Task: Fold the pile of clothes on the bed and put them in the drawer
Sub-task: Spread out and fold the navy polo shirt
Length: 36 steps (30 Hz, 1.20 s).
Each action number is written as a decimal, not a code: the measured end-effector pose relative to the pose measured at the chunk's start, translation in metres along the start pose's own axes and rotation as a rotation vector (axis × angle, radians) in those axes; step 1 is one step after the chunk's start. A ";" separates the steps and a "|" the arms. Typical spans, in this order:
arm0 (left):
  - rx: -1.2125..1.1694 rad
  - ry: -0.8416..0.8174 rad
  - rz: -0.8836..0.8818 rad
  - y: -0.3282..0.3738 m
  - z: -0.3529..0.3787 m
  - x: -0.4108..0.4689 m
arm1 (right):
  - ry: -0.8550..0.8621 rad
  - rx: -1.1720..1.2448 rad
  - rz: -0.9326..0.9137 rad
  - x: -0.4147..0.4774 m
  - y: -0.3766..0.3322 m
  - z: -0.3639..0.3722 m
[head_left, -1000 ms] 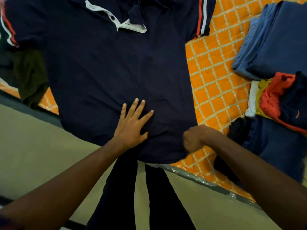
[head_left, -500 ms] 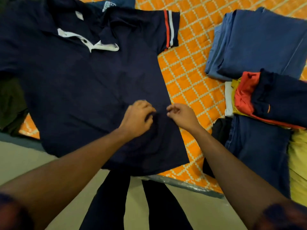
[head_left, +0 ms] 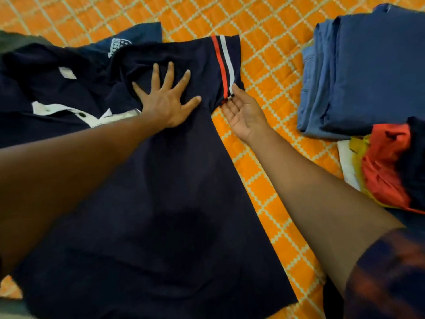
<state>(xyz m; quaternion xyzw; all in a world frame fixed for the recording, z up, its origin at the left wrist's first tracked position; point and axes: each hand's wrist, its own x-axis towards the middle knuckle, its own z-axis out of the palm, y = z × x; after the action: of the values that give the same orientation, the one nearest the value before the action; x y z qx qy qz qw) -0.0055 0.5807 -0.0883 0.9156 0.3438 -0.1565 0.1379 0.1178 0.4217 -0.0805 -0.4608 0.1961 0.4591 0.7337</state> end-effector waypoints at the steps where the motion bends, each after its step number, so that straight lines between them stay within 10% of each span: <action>1: 0.051 0.039 0.008 0.000 0.004 0.009 | 0.000 0.007 -0.007 0.009 0.000 0.005; 12: -0.028 0.229 -0.143 0.016 -0.002 0.066 | 0.089 -0.158 -0.262 0.069 -0.003 0.062; 16: -0.563 0.359 -0.050 -0.001 -0.017 0.062 | -0.128 -0.485 -0.624 0.036 0.008 0.085; 19: -1.052 0.673 0.036 -0.032 -0.036 0.019 | -0.378 -0.992 -0.859 0.008 0.036 0.080; 24: -0.864 0.872 -0.029 -0.082 -0.020 -0.109 | -0.577 -2.146 -0.793 -0.001 0.081 0.065; 32: -0.525 0.682 -0.238 -0.161 0.032 -0.234 | -0.431 -1.862 -0.961 -0.043 0.105 0.108; 36: -0.580 0.741 -0.452 -0.203 0.025 -0.269 | -0.618 -1.708 -1.171 -0.079 0.158 0.156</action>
<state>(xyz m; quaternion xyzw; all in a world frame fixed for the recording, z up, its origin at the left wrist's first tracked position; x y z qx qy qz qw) -0.3392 0.5608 -0.0378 0.7366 0.5878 0.2537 0.2180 -0.0774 0.5407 -0.0249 -0.7064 -0.6332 0.1184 0.2932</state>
